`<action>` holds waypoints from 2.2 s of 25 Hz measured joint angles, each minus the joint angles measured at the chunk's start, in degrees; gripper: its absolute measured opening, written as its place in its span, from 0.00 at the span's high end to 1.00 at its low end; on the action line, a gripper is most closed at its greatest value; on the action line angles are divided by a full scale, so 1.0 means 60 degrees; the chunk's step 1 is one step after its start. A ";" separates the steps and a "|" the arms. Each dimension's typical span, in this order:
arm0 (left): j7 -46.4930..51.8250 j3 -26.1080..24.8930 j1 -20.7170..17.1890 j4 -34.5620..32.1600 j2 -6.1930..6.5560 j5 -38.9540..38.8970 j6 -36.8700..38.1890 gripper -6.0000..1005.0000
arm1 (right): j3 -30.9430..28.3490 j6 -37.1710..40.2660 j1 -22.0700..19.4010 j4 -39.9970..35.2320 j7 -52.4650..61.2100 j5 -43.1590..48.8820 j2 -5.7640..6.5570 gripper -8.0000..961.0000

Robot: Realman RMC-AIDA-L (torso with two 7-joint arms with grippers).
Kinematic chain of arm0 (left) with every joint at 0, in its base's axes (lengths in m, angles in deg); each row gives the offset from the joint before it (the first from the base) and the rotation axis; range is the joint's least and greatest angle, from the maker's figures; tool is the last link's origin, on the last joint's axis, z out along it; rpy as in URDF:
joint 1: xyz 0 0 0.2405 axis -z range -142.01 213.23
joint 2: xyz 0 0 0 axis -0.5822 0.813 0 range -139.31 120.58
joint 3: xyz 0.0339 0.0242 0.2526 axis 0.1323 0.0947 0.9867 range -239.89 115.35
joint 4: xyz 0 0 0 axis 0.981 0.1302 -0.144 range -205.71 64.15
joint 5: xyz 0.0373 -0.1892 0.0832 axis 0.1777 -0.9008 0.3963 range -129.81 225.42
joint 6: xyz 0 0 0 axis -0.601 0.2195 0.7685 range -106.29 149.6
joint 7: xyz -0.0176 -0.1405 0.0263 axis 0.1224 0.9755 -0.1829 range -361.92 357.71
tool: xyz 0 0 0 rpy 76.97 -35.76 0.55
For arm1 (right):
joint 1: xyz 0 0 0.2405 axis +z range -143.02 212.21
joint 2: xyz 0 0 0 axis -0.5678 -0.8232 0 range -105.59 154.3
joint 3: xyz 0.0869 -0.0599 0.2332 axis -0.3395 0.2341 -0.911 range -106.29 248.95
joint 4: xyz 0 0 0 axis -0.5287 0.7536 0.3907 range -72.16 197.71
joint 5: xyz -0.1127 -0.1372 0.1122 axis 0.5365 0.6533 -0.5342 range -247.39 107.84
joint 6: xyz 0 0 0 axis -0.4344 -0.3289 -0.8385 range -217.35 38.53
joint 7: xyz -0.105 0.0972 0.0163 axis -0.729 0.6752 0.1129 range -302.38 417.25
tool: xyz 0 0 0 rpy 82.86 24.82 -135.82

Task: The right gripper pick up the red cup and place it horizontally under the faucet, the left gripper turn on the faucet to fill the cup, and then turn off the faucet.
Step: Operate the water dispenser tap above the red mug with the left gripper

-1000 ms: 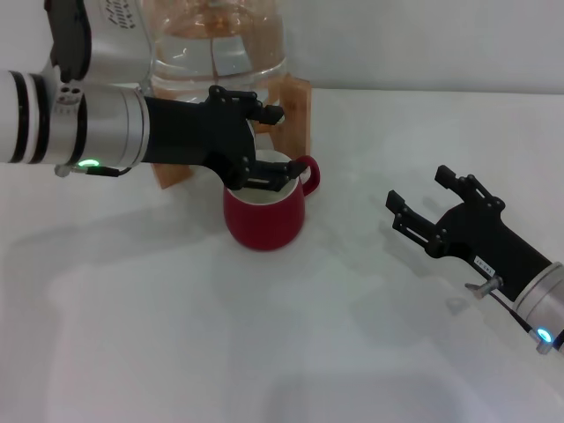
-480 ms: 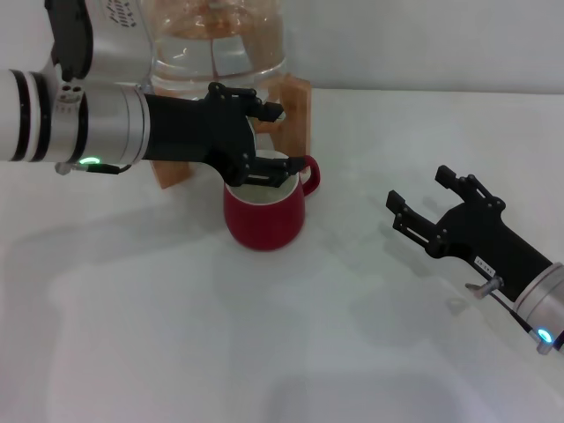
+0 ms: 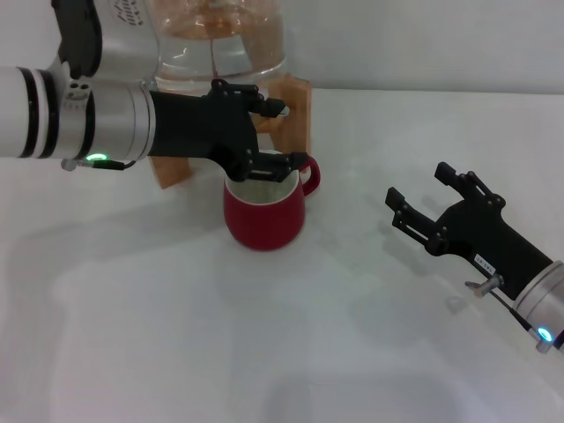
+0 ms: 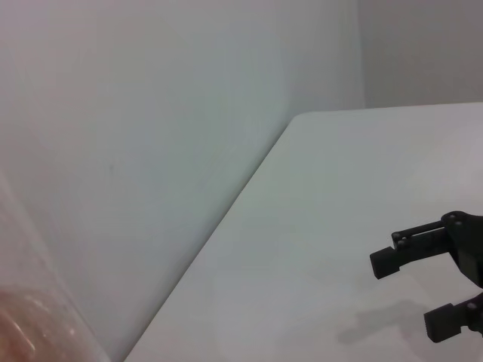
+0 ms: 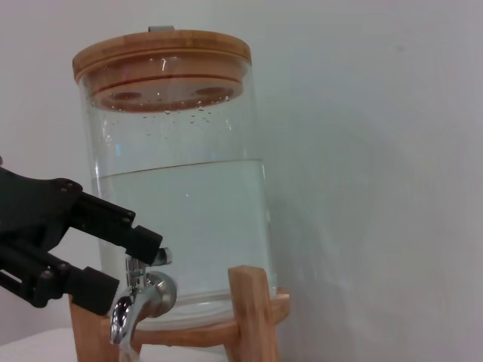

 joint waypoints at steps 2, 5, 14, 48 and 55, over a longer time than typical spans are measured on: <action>-0.0004 0.0000 0.0044 0.0057 -0.0002 -0.0001 0.0046 0.25 | 0.0000 0.0000 0.0005 0.0001 0.0000 0.0000 -0.0001 0.09; -0.0015 0.0002 0.0068 0.0090 -0.0002 -0.0002 0.0114 0.25 | 0.0000 0.0001 -0.0003 0.0000 0.0000 -0.0001 0.0000 0.09; -0.0055 0.0016 0.0071 0.0100 -0.0013 -0.0003 0.0359 0.25 | 0.0000 0.0000 -0.0006 0.0000 -0.0001 -0.0009 0.0000 0.09; -0.0242 0.0348 0.0069 0.0240 -0.0016 0.0015 0.1105 0.25 | -0.0015 0.0000 -0.0003 -0.0019 -0.0001 -0.0001 0.0000 0.09; -0.0286 0.0403 0.0041 0.0248 -0.0025 0.0008 0.1305 0.25 | -0.0037 0.0000 0.0006 -0.0038 0.0000 0.0000 0.0000 0.09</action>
